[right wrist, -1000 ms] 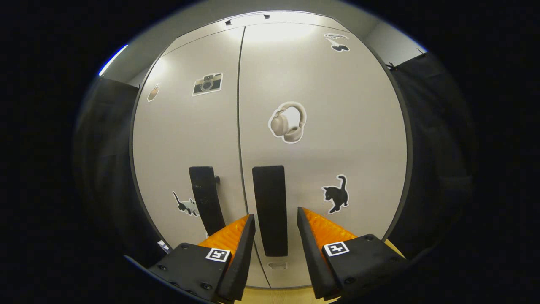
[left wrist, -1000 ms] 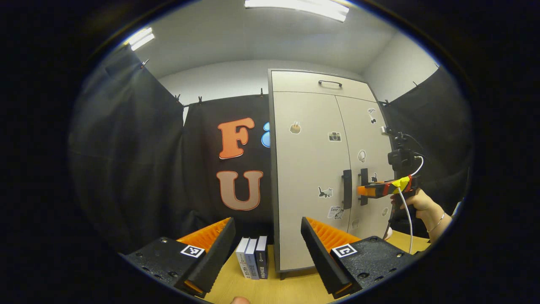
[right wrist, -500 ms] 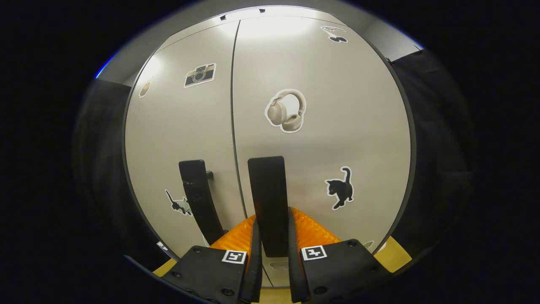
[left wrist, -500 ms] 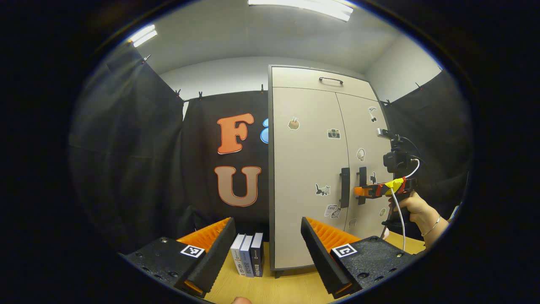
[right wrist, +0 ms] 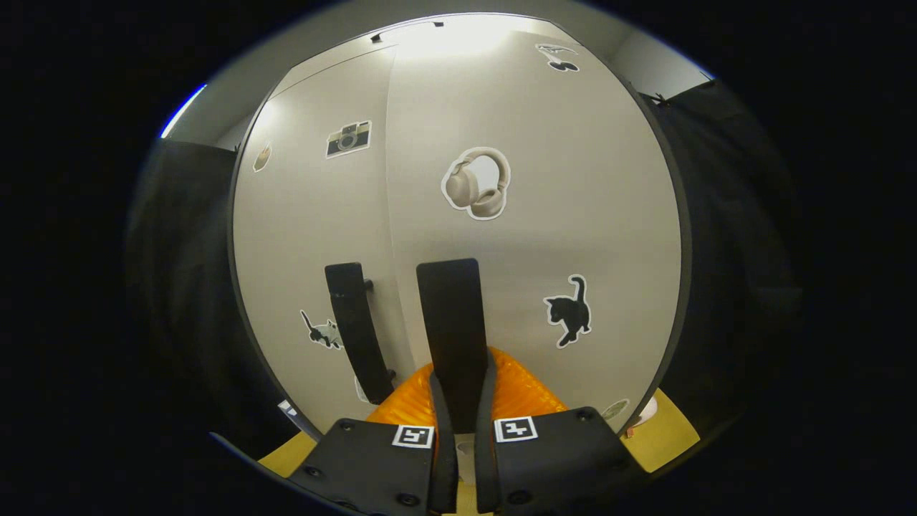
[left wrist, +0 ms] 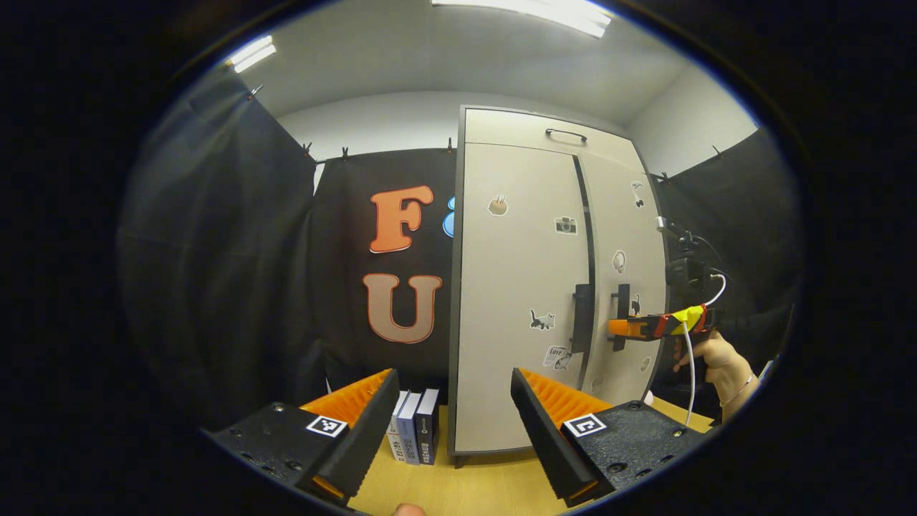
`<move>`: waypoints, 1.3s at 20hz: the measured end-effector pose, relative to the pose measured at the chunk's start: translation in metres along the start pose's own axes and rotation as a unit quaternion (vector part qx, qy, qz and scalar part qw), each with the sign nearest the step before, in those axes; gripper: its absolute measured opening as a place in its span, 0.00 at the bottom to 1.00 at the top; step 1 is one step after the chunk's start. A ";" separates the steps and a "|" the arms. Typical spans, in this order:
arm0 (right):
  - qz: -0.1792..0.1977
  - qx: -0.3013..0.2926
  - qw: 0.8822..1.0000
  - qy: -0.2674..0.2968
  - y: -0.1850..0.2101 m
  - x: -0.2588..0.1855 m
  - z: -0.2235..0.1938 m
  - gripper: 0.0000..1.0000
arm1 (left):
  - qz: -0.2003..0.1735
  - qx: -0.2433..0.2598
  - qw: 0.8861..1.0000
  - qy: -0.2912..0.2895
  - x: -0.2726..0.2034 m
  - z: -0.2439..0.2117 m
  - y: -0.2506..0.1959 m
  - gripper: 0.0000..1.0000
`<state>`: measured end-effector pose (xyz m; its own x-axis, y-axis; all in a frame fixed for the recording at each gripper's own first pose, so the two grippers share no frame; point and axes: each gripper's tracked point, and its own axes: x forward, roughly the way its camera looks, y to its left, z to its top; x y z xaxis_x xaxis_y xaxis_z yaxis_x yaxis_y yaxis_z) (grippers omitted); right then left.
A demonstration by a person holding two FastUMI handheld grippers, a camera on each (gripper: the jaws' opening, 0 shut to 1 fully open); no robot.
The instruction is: Open the right door of the double-door shoe cabinet with the right hand, and open the left door with the left hand.
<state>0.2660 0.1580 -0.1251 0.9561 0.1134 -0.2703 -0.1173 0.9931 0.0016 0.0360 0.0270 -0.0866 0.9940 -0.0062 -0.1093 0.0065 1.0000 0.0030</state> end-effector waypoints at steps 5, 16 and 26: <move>0.007 -0.030 1.000 0.001 -0.005 -0.012 0.001 0.18 | -0.004 -0.006 1.000 0.001 -0.004 0.001 -0.007 0.94; 0.011 -0.055 0.998 -0.001 -0.020 -0.037 0.002 0.17 | -0.006 -0.009 1.000 0.001 -0.016 0.004 -0.018 0.94; 0.008 -0.052 0.999 -0.008 -0.033 -0.054 0.003 0.17 | -0.016 -0.005 1.000 -0.001 -0.026 0.011 -0.035 0.94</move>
<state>0.2192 0.1191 -0.1075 0.9577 0.1306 -0.2563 -0.1590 0.9828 -0.0936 0.0107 -0.0082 -0.0733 0.9934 -0.0385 -0.1077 0.0376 0.9992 -0.0112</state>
